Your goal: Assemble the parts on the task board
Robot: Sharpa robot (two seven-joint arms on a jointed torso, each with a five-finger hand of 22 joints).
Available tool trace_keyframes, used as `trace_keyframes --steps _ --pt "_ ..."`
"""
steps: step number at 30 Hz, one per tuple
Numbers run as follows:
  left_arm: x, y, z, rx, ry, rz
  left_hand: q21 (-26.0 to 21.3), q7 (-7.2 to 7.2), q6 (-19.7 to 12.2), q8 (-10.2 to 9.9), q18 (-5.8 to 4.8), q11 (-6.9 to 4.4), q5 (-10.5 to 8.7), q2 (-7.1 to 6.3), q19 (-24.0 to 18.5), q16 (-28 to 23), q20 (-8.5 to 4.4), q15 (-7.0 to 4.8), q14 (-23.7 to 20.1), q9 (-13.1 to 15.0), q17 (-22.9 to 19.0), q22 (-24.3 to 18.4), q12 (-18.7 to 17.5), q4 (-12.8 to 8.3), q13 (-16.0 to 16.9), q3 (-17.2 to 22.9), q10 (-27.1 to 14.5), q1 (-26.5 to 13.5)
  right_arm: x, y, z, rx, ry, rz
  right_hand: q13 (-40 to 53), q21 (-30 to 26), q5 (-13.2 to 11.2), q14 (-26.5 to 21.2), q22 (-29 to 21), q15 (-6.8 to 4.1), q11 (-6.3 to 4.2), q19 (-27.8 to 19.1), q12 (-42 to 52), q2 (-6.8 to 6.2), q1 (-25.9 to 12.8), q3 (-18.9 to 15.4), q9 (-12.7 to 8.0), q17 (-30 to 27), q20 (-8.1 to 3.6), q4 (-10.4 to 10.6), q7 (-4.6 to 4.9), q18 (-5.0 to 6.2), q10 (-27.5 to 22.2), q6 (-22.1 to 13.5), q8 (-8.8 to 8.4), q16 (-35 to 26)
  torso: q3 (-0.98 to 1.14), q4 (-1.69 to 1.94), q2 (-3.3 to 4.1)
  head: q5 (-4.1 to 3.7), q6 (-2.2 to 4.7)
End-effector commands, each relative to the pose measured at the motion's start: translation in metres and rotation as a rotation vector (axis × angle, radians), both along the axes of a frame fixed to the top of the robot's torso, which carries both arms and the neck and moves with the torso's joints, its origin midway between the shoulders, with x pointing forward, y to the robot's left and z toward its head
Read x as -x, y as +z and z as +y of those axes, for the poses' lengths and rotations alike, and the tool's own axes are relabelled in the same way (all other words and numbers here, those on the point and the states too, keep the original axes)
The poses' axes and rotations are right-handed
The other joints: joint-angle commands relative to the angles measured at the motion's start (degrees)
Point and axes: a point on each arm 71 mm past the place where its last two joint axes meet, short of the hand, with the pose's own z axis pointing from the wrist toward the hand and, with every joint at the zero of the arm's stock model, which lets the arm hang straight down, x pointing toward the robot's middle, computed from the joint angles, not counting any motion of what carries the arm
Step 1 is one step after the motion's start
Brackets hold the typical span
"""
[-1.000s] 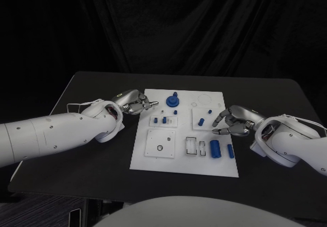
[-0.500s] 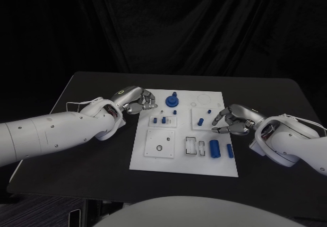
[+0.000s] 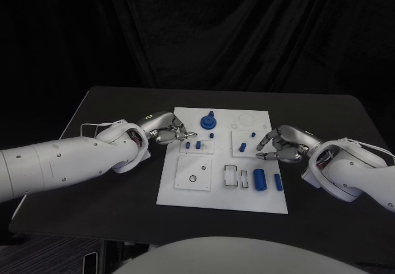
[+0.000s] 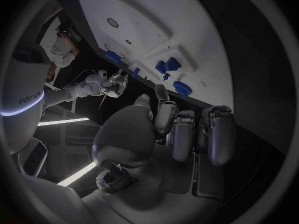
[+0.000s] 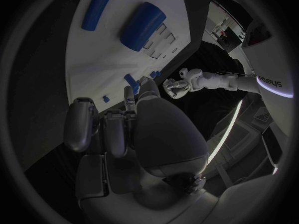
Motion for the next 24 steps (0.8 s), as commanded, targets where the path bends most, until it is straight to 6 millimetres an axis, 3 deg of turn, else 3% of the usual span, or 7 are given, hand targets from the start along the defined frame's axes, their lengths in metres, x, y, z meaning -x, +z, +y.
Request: trace_keyframes --steps 1,8,12,15,24 --pt "0.0 -0.006 0.003 -0.015 0.089 0.205 0.23 0.02 0.02 0.2 -0.43 -2.75 0.06 0.04 1.94 0.15 -0.4 -0.35 5.96 0.51 15.05 12.87 18.41 0.08 14.96 -0.56 8.43 -0.61 0.0 0.001 0.0 -0.008 0.001 -0.021 -1.46 0.38 0.22 4.23 9.15 -0.4 -1.43 0.36 -0.39 1.54 1.18 -0.07 -0.07 6.45 0.12 -0.08 0.04 -0.14 1.81 0.26 0.29 0.33 -0.01 0.01 0.02 0.05 0.0" --pt "-0.01 0.009 -0.001 -0.068 0.153 0.355 1.84 0.07 -1.17 0.02 -0.83 -2.81 -1.29 0.39 3.06 0.15 -0.6 -0.51 5.96 2.17 15.05 13.39 18.41 -0.17 14.96 -0.42 8.43 0.99 0.0 0.001 0.001 -0.011 -0.002 -0.026 -1.46 0.51 0.35 4.25 9.2 -0.44 -1.48 0.42 -0.39 1.54 1.22 -0.04 -0.09 6.51 0.1 -0.12 -0.01 -0.17 1.82 0.33 0.32 0.36 0.0 0.01 0.01 -0.1 0.0" --pt "-0.014 0.014 -0.002 -0.112 0.177 0.4 2.16 0.02 -1.35 0.22 -0.91 -2.86 -0.89 0.43 3.28 0.15 -0.66 -0.55 5.96 2.86 15.05 13.49 18.41 -0.29 14.96 -0.06 8.43 1.73 0.0 0.001 0.002 -0.012 -0.003 -0.027 -1.42 0.5 0.43 4.25 9.2 -0.45 -1.5 0.43 -0.38 1.54 1.23 -0.03 -0.09 6.49 0.08 -0.13 -0.03 -0.17 1.84 0.35 0.33 0.35 0.04 0.02 -0.06 -0.18 0.0" --pt "-0.016 0.016 -0.005 -0.141 0.191 0.426 1.96 0.06 -1.68 0.22 -0.85 -2.85 -0.89 0.38 3.17 0.15 -0.67 -0.56 5.96 3.15 15.05 13.42 18.41 -0.3 14.96 0.04 8.43 1.92 0.0 0.001 0.002 -0.012 -0.004 -0.028 -1.42 0.5 0.43 4.25 9.2 -0.45 -1.5 0.43 -0.38 1.54 1.23 -0.03 -0.09 6.49 0.08 -0.13 -0.03 -0.17 1.84 0.35 0.33 0.35 0.23 -0.27 -0.27 -0.04 0.0" --pt "-0.018 0.016 -0.01 -0.168 0.204 0.446 -0.98 1.16 -5.71 -0.68 -0.12 -1.95 -1.47 0.41 1.5 0.15 -0.21 0.1 5.96 4.7 15.05 12.4 18.41 -0.14 14.96 0.13 8.43 1.41 0.0 0.001 0.002 -0.01 -0.007 -0.026 -1.51 0.47 0.58 4.25 9.2 -0.49 -1.53 0.43 -0.41 1.54 1.3 0.0 -0.11 6.46 0.06 -0.16 -0.07 -0.16 1.8 0.38 0.34 0.34 0.38 -0.35 -0.38 -0.04 0.0"
